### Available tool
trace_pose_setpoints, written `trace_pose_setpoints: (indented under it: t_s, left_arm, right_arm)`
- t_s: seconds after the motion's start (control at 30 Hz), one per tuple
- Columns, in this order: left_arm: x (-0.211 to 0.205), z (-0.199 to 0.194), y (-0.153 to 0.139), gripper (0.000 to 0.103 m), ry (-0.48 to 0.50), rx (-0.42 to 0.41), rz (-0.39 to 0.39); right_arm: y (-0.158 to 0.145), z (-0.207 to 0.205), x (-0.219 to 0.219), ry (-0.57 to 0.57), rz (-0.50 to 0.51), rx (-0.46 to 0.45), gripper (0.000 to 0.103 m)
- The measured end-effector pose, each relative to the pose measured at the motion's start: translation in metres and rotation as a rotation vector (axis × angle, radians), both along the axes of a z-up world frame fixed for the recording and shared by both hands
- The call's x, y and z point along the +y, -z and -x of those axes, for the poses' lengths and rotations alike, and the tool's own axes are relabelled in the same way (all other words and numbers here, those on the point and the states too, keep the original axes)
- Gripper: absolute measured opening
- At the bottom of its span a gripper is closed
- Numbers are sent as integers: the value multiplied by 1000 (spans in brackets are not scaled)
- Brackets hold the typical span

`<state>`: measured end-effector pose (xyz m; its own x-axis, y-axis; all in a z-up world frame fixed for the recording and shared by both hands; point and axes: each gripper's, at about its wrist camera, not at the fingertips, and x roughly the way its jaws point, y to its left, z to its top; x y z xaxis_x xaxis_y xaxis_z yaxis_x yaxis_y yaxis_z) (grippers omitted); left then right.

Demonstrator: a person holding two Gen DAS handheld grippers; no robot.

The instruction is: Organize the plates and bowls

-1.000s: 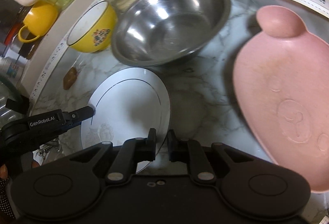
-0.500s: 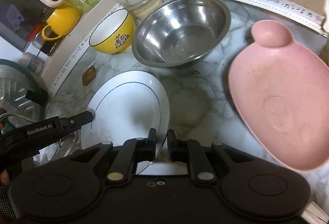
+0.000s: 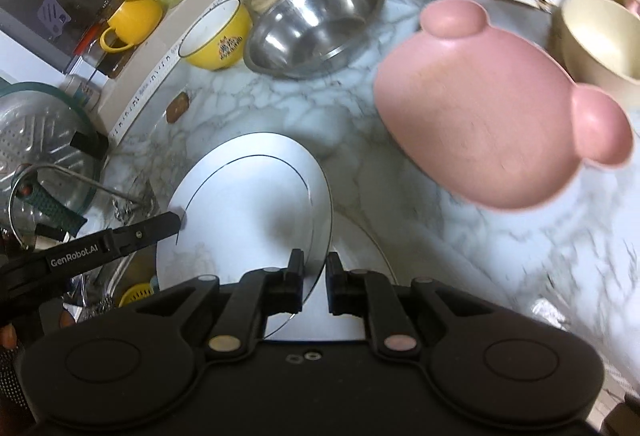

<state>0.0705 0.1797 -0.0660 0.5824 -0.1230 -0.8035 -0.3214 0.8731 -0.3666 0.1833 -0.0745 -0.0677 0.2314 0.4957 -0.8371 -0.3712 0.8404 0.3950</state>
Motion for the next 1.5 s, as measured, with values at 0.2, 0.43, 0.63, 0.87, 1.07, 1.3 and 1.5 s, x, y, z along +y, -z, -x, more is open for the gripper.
trace_pose_setpoints:
  t_s: [0.2, 0.43, 0.63, 0.87, 1.07, 1.3, 1.5]
  left_arm:
    - [-19, 19, 17, 15, 27, 51, 9]
    - [-28, 31, 37, 15, 45, 96, 5]
    - [-30, 30, 44, 15, 51, 106, -2]
    - [-33, 29, 45, 15, 66, 116, -21]
    - [-30, 29, 47, 15, 66, 125, -18]
    - [-26, 29, 47, 15, 69, 126, -11]
    - [-22, 29, 45, 15, 81, 128, 0]
  right_arm:
    - [11, 15, -14, -10, 39, 10, 12]
    - [25, 26, -20, -32, 75, 29, 12]
    - [27, 29, -20, -44, 92, 17, 12]
    - [31, 29, -18, -47, 104, 10, 12]
    - [34, 29, -16, -52, 107, 11, 12]
    - [36, 28, -14, -52, 101, 17, 12]
    - [38, 26, -14, -52, 95, 15, 11]
